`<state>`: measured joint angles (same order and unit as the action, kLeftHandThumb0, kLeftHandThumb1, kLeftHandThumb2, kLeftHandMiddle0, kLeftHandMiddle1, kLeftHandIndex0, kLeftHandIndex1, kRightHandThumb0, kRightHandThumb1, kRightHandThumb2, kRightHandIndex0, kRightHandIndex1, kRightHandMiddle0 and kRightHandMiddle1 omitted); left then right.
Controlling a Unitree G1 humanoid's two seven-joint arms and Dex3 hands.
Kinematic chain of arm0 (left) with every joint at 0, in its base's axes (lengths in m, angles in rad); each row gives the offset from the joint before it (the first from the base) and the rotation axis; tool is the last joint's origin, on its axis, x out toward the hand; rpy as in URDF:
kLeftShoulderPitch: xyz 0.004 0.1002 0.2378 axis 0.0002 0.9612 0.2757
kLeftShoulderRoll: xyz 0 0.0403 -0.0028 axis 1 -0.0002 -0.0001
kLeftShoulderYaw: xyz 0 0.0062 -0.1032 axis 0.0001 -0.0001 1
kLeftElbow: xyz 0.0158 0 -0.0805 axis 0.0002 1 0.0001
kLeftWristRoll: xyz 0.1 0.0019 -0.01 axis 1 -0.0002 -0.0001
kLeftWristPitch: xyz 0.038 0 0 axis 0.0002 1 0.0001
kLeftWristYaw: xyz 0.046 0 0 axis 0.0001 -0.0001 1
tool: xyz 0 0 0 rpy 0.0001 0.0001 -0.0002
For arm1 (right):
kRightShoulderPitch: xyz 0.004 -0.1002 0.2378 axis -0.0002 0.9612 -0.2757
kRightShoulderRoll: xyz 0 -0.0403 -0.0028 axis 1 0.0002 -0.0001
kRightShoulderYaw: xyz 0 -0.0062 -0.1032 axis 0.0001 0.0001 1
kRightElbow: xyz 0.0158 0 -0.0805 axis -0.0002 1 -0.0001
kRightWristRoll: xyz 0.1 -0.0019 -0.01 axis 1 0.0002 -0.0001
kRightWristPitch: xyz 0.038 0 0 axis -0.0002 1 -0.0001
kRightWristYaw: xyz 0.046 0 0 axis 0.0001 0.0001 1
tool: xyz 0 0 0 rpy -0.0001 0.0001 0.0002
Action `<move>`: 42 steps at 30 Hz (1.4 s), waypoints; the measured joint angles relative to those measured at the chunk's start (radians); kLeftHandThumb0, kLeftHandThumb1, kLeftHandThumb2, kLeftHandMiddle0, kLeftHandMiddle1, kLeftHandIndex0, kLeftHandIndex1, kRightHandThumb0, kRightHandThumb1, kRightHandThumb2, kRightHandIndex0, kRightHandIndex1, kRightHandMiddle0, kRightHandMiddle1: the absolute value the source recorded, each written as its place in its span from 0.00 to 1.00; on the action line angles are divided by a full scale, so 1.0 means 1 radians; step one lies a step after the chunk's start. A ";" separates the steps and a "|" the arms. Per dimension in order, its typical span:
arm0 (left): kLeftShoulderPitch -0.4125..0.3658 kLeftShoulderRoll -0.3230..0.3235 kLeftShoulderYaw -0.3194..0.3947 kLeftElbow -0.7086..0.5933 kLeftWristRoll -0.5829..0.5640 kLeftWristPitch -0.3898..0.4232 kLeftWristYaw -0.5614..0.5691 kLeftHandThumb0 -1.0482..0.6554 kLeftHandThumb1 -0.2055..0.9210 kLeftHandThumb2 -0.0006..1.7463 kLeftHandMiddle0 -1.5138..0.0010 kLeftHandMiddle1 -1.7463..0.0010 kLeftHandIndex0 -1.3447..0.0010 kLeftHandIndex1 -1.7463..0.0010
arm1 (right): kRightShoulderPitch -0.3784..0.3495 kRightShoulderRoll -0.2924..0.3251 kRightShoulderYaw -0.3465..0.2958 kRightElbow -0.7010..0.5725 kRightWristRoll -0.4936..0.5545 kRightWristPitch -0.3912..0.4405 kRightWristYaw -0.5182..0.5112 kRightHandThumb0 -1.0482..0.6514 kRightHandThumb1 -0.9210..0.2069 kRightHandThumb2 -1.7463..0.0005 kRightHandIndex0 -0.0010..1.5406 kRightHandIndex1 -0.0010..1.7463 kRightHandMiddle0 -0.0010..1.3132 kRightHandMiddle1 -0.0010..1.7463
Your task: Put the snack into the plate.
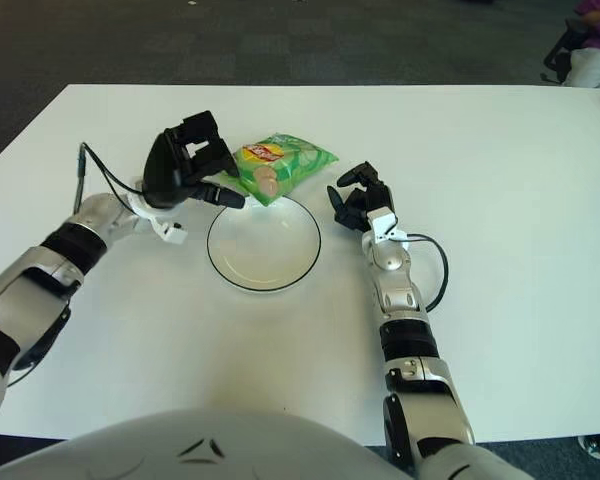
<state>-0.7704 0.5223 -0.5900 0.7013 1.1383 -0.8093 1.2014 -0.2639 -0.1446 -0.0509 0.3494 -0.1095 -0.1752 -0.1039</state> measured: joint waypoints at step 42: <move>0.150 0.075 0.139 -0.220 -0.164 0.306 -0.824 0.35 0.88 0.00 0.85 1.00 0.77 1.00 | 0.000 -0.010 0.005 0.002 0.000 -0.001 0.010 0.40 0.13 0.63 0.50 1.00 0.29 0.95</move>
<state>-0.6208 0.5975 -0.4507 0.4818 0.9748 -0.5034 0.3777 -0.2639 -0.1546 -0.0463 0.3510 -0.1092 -0.1760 -0.0940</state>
